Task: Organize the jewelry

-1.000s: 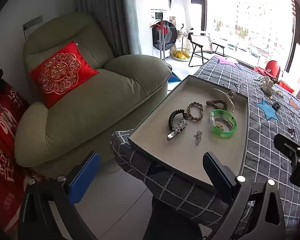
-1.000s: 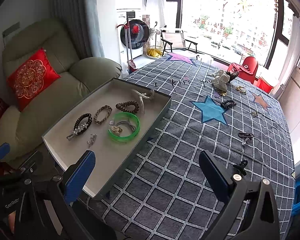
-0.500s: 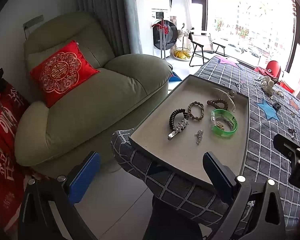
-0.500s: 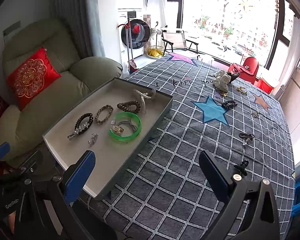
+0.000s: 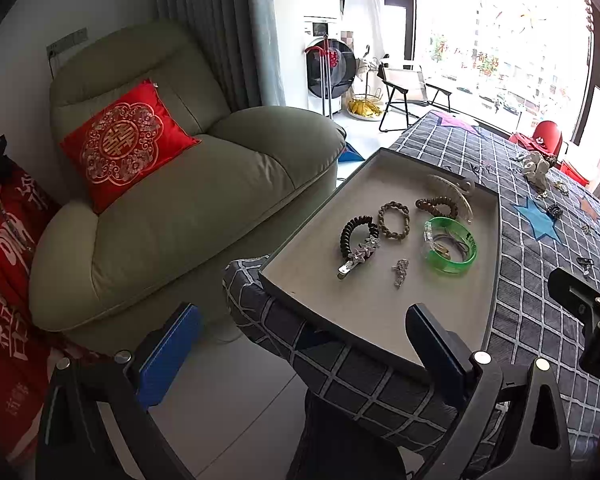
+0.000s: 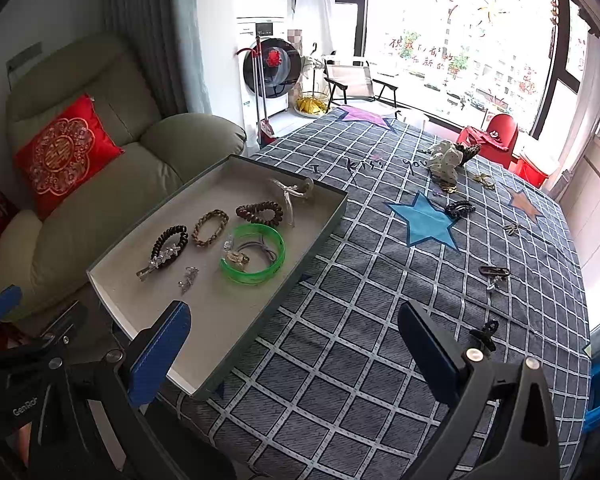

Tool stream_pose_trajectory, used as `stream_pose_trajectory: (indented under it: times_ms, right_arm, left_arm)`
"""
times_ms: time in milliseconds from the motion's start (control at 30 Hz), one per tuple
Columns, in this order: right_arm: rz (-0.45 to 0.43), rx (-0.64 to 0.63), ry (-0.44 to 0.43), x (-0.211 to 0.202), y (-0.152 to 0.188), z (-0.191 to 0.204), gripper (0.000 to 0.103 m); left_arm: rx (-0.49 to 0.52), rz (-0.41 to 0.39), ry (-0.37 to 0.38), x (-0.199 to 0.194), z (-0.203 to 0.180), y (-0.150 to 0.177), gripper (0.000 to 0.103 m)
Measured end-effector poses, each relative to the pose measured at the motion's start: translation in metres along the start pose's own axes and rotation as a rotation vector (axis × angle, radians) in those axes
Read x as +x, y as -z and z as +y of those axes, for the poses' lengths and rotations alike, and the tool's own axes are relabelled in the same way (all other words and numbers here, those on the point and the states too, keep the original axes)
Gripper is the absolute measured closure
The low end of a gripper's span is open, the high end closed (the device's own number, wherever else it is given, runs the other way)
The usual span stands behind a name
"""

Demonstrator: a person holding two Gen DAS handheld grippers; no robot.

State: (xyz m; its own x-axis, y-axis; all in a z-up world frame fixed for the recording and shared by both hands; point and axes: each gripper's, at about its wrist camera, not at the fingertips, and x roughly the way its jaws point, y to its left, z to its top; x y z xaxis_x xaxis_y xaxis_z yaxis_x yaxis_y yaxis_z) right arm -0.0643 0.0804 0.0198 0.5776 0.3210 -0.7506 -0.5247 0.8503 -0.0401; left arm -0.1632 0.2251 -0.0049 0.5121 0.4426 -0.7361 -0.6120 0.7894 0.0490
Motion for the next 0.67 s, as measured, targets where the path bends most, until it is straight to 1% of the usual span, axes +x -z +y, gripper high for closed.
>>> stream_pose_trajectory:
  times_ms: [367, 567, 667]
  right_arm:
    - [0.011, 0.003, -0.011, 0.0049, 0.0016, 0.0009, 0.0]
    - [0.01, 0.01, -0.014, 0.0062, 0.0024, -0.0009, 0.0]
    - [0.013, 0.011, -0.012, 0.008, 0.0027, -0.0024, 0.0]
  left_arm:
    - [0.0, 0.007, -0.018, 0.0048, -0.0012, 0.0005, 0.0]
    - [0.013, 0.02, 0.006, 0.0079, -0.0027, 0.0014, 0.0]
    - [0.015, 0.016, 0.005, 0.0082, -0.0028, 0.0006, 0.0]
